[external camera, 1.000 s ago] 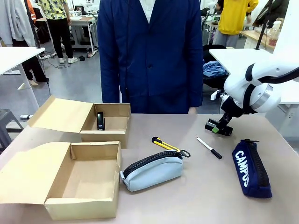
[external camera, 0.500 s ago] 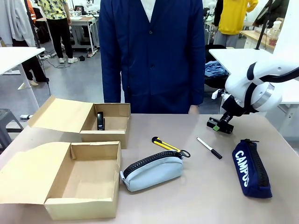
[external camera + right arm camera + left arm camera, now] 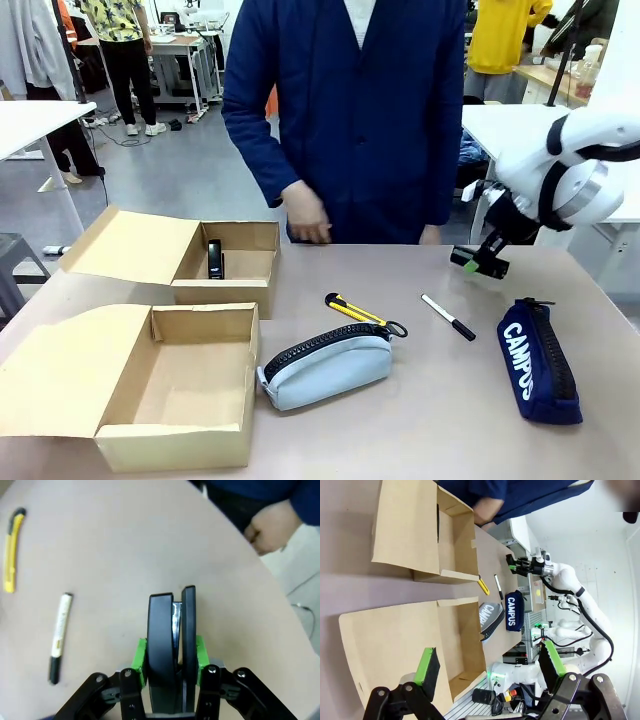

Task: Place items inside the box.
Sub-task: Pick up a Pencil pouch or Stapler and place it inside the Mailer Box closest to the robot.

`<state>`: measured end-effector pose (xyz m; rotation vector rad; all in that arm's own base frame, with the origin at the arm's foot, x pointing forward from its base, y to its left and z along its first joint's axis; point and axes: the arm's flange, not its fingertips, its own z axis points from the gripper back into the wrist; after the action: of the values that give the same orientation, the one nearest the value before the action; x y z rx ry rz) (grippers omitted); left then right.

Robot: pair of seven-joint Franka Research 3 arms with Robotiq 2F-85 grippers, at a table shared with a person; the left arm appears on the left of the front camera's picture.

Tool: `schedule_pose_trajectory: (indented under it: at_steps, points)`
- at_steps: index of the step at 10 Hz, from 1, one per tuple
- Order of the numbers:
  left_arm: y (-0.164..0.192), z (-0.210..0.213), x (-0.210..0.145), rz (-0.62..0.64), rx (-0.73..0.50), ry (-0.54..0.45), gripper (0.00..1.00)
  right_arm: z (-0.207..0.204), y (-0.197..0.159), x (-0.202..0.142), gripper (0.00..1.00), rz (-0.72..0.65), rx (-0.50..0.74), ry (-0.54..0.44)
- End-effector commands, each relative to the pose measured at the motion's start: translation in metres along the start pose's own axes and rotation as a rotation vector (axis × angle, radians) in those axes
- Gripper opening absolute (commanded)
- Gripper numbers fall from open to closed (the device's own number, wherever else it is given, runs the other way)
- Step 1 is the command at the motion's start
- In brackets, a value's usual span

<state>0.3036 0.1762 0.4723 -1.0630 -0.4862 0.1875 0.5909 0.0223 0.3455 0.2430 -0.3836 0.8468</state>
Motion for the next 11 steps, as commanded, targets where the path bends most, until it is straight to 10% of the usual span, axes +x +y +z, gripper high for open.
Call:
schedule_pose_trajectory:
  at_steps: [1, 4, 7, 10, 11]
  points:
    - [-0.001, 0.000, 0.000, -0.019, -0.021, -0.010, 1.00, 0.097, 0.032, -0.015, 0.00, -0.244, -0.085, -0.022]
    - [-0.001, 0.000, 0.000, -0.019, -0.021, -0.010, 1.00, 0.237, 0.066, -0.111, 0.00, -0.847, -0.023, -0.166]
    - [-0.001, 0.000, 0.000, -0.019, -0.021, -0.010, 1.00, 0.274, 0.075, -0.226, 0.00, -1.047, 0.232, -0.380]
    - [-0.001, 0.000, 0.000, -0.019, -0.021, -0.010, 1.00, 0.232, 0.147, -0.231, 0.00, -1.013, 0.312, -0.300]
    - [-0.001, 0.000, 0.000, -0.019, -0.021, -0.010, 1.00, 0.263, 0.095, -0.258, 0.00, -1.081, 0.280, -0.317]
